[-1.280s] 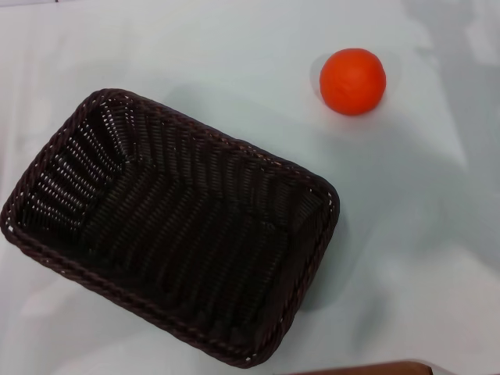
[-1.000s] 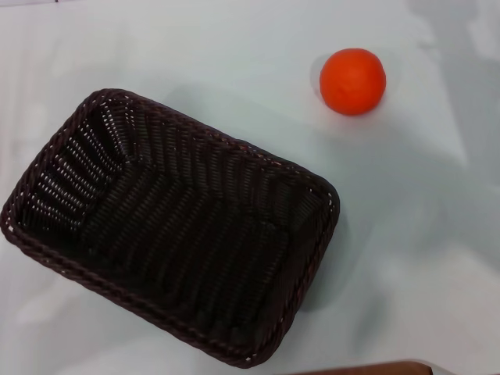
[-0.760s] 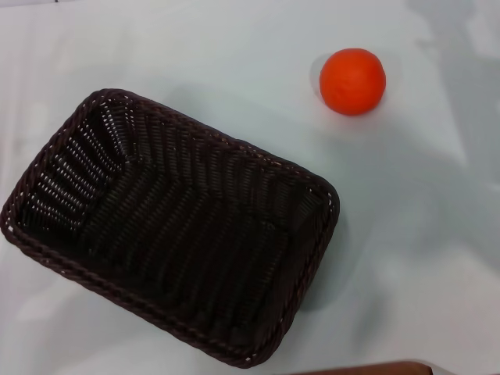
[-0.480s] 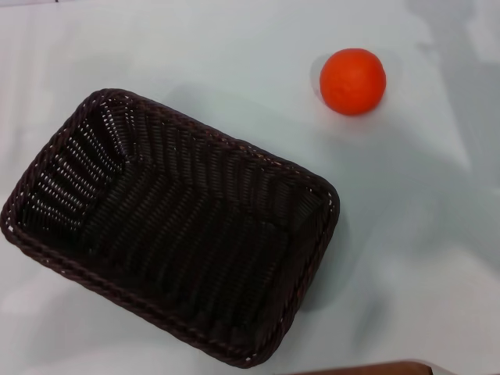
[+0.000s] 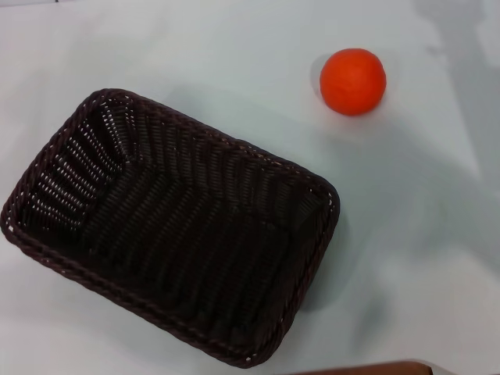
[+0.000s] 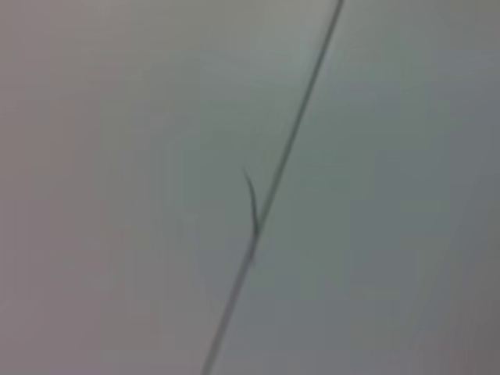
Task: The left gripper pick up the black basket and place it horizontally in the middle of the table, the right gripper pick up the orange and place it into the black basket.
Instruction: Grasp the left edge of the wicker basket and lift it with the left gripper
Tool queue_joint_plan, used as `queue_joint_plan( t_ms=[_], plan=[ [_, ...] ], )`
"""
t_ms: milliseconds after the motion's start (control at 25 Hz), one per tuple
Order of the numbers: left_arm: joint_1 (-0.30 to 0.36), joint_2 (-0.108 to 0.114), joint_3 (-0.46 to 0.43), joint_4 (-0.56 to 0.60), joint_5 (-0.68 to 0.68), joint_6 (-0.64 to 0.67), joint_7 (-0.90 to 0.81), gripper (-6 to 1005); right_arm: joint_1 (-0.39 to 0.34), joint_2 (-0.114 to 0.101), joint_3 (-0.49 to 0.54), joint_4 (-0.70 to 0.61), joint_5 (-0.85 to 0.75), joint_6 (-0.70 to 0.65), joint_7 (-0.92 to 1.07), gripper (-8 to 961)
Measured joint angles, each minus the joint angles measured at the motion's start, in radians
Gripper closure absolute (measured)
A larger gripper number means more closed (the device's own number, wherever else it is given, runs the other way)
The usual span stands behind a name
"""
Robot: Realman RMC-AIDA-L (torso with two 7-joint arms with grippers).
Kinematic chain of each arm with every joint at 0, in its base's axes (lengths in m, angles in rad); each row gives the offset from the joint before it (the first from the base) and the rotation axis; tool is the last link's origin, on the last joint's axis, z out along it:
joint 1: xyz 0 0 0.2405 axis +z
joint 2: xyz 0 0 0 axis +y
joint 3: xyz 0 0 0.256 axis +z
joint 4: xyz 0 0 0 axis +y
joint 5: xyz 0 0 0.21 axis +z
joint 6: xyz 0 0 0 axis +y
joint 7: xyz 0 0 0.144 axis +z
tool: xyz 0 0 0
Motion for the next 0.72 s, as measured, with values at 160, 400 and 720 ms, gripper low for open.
queue_joint_plan(
  t_ms=[160,400,720],
  plan=[
    [0.003,0.033,0.001,-0.205,0.163,-0.033,-0.218,130,0.005,-0.001,-0.002,-0.014,0.0,0.005,0.022,10],
    [-0.06,0.119,0.019,-0.477,0.425,-0.133,-0.513,136,0.018,-0.001,-0.004,-0.028,0.0,-0.007,0.027,11],
    [-0.197,0.191,0.051,-0.583,0.709,-0.334,-0.734,141,0.024,0.0,-0.004,-0.028,0.0,-0.009,0.031,11]
  ],
)
